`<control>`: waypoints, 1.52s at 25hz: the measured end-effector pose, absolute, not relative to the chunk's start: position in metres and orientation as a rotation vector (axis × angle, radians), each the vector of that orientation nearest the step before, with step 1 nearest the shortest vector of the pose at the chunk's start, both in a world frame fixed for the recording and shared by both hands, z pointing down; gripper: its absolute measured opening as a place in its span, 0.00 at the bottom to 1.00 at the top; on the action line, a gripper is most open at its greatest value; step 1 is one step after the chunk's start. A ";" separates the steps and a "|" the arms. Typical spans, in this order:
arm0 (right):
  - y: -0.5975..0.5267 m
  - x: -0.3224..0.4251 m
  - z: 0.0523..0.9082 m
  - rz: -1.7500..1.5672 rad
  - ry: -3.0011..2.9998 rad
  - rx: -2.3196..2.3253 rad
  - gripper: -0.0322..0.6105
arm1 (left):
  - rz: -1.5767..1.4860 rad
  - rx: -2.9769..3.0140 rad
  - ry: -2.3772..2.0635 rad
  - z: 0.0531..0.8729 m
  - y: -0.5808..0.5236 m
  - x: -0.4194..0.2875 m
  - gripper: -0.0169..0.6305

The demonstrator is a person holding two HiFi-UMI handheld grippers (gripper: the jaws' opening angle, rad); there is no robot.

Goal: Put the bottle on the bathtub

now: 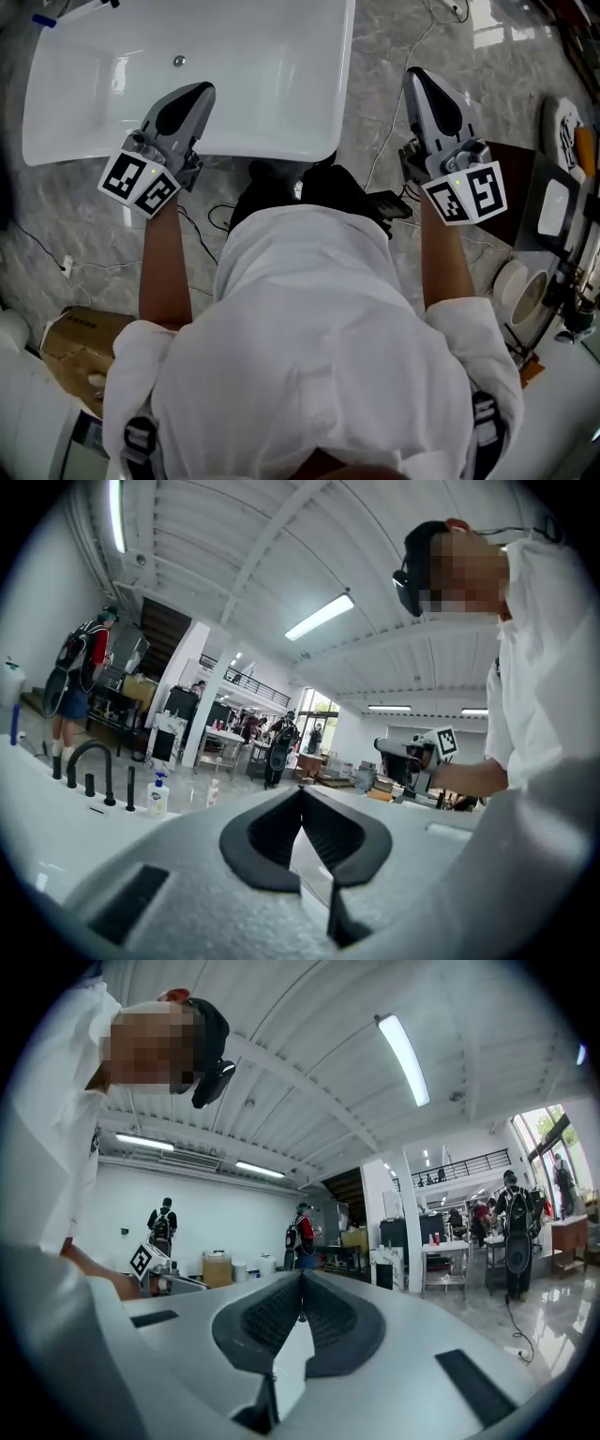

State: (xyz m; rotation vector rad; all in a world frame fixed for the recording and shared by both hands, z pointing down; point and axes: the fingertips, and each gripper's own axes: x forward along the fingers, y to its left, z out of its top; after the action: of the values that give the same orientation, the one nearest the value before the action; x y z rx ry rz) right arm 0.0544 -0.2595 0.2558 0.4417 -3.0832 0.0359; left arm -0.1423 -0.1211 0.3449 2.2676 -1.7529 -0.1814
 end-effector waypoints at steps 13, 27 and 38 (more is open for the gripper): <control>-0.158 0.133 0.246 -0.091 -3.073 -0.011 0.07 | -0.282 2.321 -1.794 0.263 -0.036 -0.017 0.05; -0.122 0.177 0.282 0.095 -3.067 0.276 0.07 | -0.123 2.047 -2.240 0.288 0.033 0.011 0.05; -0.140 0.192 0.301 0.108 -2.997 0.514 0.07 | -0.081 1.990 -2.344 0.291 0.017 -0.006 0.05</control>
State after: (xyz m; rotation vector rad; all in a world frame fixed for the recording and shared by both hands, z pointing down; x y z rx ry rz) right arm 0.1915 -0.1399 0.3008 0.5144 -2.9973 0.1077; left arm -0.0056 0.0166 0.2906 1.9898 -2.3437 -0.0810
